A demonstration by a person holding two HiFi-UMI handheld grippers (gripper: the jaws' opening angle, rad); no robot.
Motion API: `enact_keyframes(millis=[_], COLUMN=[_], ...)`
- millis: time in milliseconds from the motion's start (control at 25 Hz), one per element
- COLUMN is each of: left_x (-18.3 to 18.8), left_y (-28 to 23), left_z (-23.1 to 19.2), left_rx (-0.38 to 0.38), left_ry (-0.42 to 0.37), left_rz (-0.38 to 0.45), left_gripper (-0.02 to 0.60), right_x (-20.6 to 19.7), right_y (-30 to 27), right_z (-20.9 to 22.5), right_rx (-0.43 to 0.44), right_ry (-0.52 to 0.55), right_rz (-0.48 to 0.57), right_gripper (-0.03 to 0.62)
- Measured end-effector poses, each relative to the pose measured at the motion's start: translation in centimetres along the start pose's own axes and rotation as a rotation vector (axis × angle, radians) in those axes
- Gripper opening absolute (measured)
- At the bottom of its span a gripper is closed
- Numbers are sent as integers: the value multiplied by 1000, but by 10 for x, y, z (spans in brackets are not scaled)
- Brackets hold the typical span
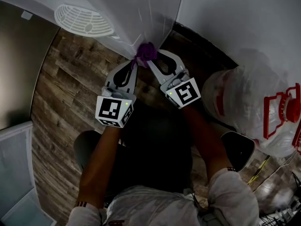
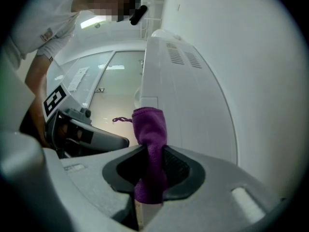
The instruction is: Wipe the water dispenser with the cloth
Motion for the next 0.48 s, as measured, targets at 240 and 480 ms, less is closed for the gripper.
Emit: enact_keyframes(millis=[240,480], left_x=[-4,-10], left_y=[-3,-5], left_z=[2,-1], left_rx=[-14,-5], left_ry=[2,6], left_rz=[-2,-3], left_gripper=[-2,-2], right_x=[-12,-21], right_y=[0,-9], right_z=[43,95], right_rx=[-89,-170], right_ry=[-32,-40], right_rz=[-2,-17], right_gripper=[91,91])
Point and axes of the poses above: the fingertips, and each gripper's own axes: y backward along the fingers, z to its right, x out of its top, the point moved 2 cm from there along y, backward along the fingers, and after that the axes turned 13 degrees about -y, right-handed, at the moved point
